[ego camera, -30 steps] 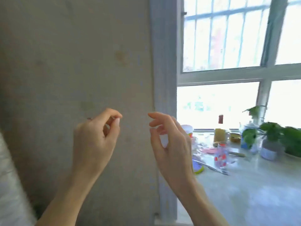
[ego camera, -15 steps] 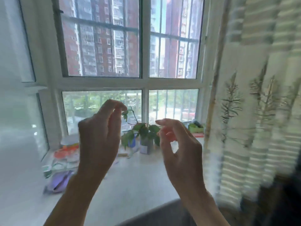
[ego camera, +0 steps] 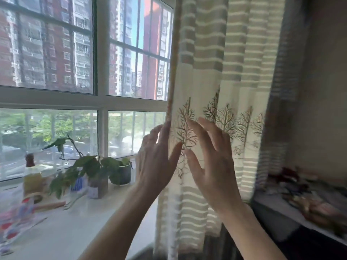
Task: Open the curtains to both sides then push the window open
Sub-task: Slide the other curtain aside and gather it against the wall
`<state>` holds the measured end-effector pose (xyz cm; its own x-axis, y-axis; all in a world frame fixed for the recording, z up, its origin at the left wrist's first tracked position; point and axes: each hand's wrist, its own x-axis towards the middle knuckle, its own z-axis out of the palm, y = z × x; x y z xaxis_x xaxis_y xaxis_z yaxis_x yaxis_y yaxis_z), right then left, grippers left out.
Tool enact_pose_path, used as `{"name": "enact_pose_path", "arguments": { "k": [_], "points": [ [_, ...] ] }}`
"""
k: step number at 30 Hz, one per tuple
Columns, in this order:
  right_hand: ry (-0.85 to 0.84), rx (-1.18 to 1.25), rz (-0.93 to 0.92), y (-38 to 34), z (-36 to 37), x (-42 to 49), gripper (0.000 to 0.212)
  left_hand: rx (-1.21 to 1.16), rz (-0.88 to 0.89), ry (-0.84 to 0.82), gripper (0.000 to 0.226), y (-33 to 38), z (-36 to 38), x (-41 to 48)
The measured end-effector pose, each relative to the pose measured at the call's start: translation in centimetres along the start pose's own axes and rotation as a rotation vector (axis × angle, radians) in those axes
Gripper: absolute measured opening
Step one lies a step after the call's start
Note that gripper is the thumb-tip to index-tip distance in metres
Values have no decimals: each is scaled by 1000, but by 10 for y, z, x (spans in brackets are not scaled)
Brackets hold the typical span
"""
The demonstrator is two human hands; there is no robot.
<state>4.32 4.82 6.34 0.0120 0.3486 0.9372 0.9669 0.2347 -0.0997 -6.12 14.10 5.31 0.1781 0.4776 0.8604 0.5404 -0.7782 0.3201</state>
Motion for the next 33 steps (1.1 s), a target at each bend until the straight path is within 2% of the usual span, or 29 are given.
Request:
{"name": "enact_pose_path", "arguments": {
  "k": [4, 7, 10, 15, 18, 21, 26, 33],
  "points": [
    [-82, -218, -44, 40, 16, 26, 64, -95, -80, -156, 95, -4, 71, 26],
    [-159, -321, -129, 79, 30, 50, 66, -74, -98, -189, 97, -12, 130, 56],
    [-192, -442, -218, 119, 40, 82, 57, -128, -118, -197, 99, -1, 178, 85],
    [-317, -630, -423, 186, 54, 151, 57, -315, -162, -218, 119, 40, 235, 117],
    [-395, -740, -522, 228, 51, 184, 57, -362, -120, -199, 101, 53, 274, 131],
    [-408, -815, -532, 266, 42, 203, 52, -412, -97, -206, 87, 64, 311, 148],
    [-321, -949, -463, 321, 50, 222, 51, -478, -35, -276, 85, 91, 352, 169],
    [-250, -1063, -369, 406, 45, 236, 51, -506, 37, -218, 80, 121, 416, 194]
  ]
}}
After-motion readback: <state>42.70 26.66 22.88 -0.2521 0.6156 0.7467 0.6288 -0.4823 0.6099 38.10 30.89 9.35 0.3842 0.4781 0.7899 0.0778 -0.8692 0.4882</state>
